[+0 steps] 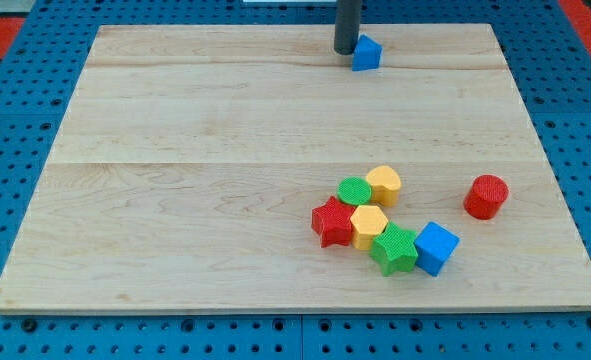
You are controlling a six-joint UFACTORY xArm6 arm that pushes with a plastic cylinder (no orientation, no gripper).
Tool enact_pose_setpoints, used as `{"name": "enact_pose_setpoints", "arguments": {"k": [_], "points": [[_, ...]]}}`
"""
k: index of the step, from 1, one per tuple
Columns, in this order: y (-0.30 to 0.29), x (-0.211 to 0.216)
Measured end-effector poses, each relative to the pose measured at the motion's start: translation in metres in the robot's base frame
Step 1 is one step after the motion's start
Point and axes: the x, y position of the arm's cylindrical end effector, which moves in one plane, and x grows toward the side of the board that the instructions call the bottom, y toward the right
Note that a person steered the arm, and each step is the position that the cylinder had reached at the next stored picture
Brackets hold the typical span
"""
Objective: Push the yellow heart below the blue triangle
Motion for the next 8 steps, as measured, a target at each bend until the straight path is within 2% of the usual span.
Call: {"name": "enact_pose_setpoints", "arguments": {"k": [1, 2, 4, 7, 8], "points": [[0.025, 0.001], [0.02, 0.008], [0.06, 0.101], [0.06, 0.252], [0.044, 0.26]]}}
